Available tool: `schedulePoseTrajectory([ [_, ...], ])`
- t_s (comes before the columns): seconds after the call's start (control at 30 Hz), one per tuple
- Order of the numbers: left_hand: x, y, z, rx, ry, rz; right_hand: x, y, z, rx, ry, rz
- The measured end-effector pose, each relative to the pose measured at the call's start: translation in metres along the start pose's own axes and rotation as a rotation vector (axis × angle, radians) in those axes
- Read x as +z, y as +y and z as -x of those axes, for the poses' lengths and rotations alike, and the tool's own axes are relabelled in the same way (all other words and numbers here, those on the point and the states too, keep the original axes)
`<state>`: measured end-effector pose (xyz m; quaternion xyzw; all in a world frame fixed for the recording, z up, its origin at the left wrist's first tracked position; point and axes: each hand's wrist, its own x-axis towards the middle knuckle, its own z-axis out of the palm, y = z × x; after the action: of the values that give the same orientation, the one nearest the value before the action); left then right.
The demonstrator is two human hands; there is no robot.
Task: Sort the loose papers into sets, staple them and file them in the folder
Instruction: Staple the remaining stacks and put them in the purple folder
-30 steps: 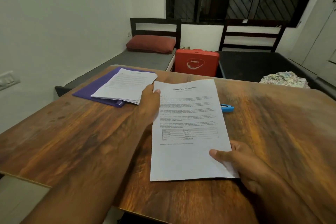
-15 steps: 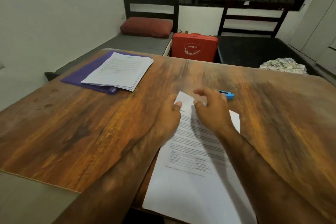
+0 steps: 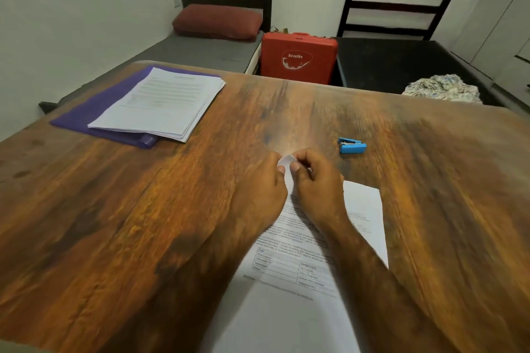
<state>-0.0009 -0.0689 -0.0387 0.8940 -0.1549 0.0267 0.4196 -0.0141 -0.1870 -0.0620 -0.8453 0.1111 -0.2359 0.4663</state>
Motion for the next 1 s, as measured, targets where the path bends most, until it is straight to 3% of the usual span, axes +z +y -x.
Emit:
schedulePoseTrajectory([
  [0.2,0.008,0.013,0.004,-0.045,0.058,-0.217,0.002,0.010,-0.002,-0.010,-0.010,0.047],
  [0.37,0.006,0.014,0.004,-0.071,0.041,-0.194,-0.010,0.000,-0.004,-0.025,-0.070,0.023],
  [0.53,0.012,0.005,0.003,-0.034,0.075,-0.219,-0.054,-0.003,-0.041,0.025,-0.033,0.386],
  [0.67,0.014,0.000,0.000,-0.015,0.092,-0.198,-0.073,0.005,-0.075,0.181,-0.252,0.681],
  [0.77,0.013,0.000,0.000,-0.010,0.095,-0.198,-0.068,0.018,-0.083,0.224,-0.293,0.663],
  [0.9,0.012,0.000,0.000,-0.007,0.100,-0.195,-0.063,0.038,-0.083,0.088,-0.179,0.617],
  [1.0,0.013,-0.001,0.000,-0.003,0.108,-0.181,-0.069,0.027,-0.077,0.046,-0.193,0.436],
])
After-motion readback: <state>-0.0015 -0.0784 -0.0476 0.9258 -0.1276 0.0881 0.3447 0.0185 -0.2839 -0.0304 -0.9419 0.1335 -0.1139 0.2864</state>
